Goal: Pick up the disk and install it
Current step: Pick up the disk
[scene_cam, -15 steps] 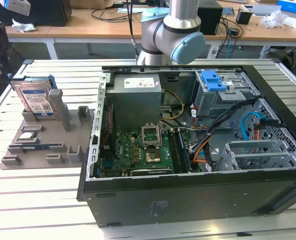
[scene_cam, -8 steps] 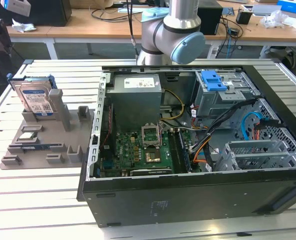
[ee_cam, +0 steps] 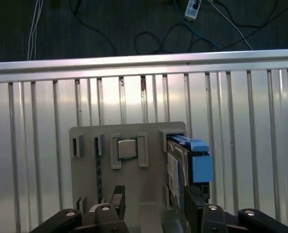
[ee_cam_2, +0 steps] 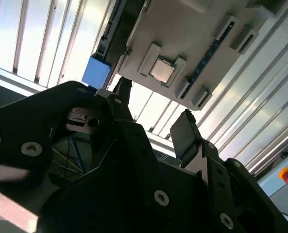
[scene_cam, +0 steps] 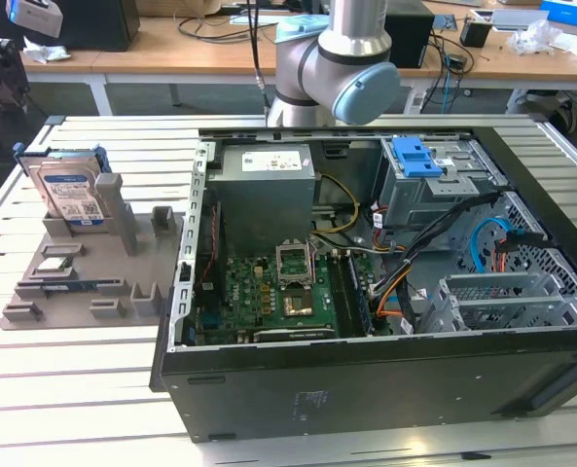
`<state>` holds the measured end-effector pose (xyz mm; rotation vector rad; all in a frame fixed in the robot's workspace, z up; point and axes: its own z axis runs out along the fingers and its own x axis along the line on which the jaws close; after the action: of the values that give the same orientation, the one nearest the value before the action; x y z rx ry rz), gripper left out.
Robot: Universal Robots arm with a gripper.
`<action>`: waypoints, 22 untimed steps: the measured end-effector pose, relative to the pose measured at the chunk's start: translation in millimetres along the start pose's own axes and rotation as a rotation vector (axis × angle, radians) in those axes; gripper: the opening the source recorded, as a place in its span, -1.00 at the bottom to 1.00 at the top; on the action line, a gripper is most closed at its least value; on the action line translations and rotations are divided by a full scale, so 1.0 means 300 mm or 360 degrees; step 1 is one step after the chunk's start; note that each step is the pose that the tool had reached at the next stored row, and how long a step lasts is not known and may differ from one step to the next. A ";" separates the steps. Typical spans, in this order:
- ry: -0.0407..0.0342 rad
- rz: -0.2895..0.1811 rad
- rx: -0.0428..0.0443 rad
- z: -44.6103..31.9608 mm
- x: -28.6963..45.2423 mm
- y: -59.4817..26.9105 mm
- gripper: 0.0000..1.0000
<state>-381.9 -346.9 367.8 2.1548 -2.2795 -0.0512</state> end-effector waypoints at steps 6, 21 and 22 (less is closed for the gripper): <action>0.0000 0.0000 0.0000 0.008 -0.084 0.005 0.20; 0.0000 0.0000 0.0000 0.029 -0.120 0.006 0.20; 0.0000 0.0000 0.0000 0.030 -0.120 0.006 0.20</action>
<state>-381.9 -310.5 359.5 2.1546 -2.2795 -0.0509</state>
